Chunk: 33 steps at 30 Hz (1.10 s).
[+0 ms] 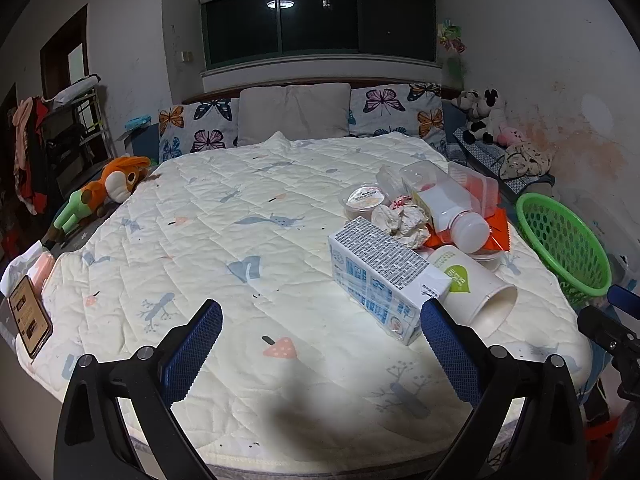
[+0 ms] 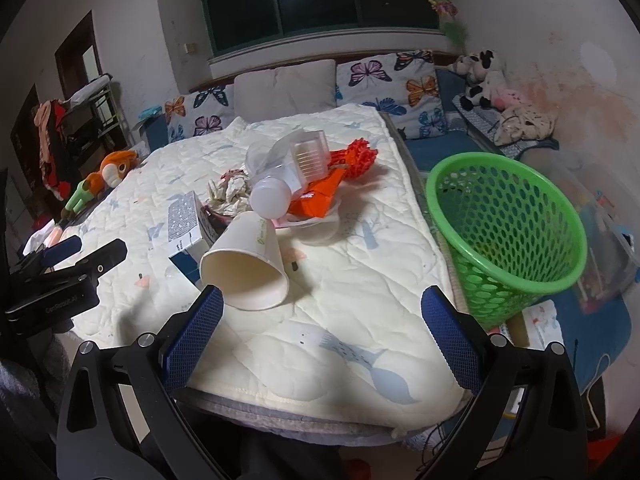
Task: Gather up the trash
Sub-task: 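Grasp the white paper cup with the right tool while the left tool grasps the milk carton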
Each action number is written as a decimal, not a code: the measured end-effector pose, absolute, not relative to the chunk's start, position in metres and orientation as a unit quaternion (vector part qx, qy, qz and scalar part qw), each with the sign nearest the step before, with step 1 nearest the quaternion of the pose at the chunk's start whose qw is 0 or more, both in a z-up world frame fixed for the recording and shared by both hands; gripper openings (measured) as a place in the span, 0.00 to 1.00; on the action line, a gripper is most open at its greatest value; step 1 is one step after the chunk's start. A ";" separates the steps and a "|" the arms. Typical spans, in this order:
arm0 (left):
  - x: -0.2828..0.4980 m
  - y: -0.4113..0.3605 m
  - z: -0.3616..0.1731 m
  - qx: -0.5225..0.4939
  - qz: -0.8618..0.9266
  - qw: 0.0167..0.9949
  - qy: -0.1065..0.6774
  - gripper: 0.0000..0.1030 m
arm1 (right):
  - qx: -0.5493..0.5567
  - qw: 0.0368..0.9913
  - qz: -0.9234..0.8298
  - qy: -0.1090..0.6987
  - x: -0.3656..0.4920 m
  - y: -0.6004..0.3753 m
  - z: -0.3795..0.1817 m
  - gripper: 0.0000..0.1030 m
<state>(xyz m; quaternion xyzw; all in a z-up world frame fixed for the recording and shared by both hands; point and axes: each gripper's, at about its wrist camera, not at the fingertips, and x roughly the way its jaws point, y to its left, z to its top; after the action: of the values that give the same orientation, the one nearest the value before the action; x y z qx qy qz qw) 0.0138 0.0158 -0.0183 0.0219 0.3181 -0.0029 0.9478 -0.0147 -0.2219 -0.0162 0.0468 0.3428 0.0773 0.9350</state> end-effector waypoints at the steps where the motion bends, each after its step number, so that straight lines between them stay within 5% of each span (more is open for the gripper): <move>1: 0.016 0.015 -0.018 0.022 -0.002 0.947 0.319 0.93 | 0.047 0.934 0.083 0.345 -0.012 -0.221 -0.016 0.95; 12: 0.031 0.025 -0.014 0.017 0.001 0.944 0.329 0.93 | 0.079 0.903 0.169 0.388 0.026 -0.210 -0.012 0.87; 25: 0.059 0.031 -0.012 0.011 0.000 0.938 0.347 0.93 | 0.109 0.838 0.260 0.467 0.087 -0.197 -0.024 0.66; 33: 0.084 0.029 -0.010 -0.015 -0.026 0.928 0.371 0.93 | 0.123 0.806 0.284 0.504 0.116 -0.197 -0.041 0.64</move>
<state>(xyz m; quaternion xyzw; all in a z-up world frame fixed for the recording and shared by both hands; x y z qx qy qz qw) 0.0845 0.0291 -0.0096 -0.0149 0.3715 -0.0257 0.9280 0.1161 -0.1968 -0.0412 0.1230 0.5038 0.2841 0.8064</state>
